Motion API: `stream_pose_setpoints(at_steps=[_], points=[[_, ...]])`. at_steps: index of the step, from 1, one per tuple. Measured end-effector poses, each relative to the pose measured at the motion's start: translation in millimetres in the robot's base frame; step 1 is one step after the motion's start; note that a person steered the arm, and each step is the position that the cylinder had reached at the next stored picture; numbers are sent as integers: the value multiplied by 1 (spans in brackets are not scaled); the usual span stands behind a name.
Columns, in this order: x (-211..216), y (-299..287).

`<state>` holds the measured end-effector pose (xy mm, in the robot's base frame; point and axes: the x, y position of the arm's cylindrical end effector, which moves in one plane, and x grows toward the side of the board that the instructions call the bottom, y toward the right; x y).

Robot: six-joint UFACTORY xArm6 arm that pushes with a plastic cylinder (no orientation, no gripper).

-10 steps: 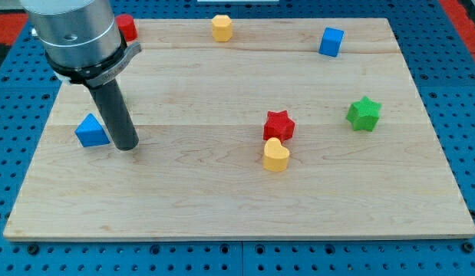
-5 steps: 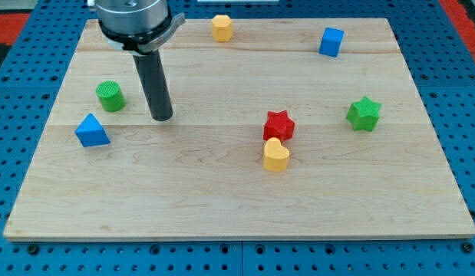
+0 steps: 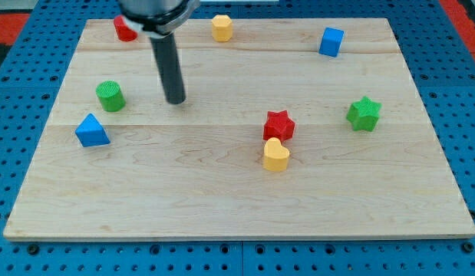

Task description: Move your arm towards the center

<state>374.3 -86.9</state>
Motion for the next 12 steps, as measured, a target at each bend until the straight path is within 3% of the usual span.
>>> stream_pose_setpoints(at_steps=[9,12], points=[[10,46],[42,96]])
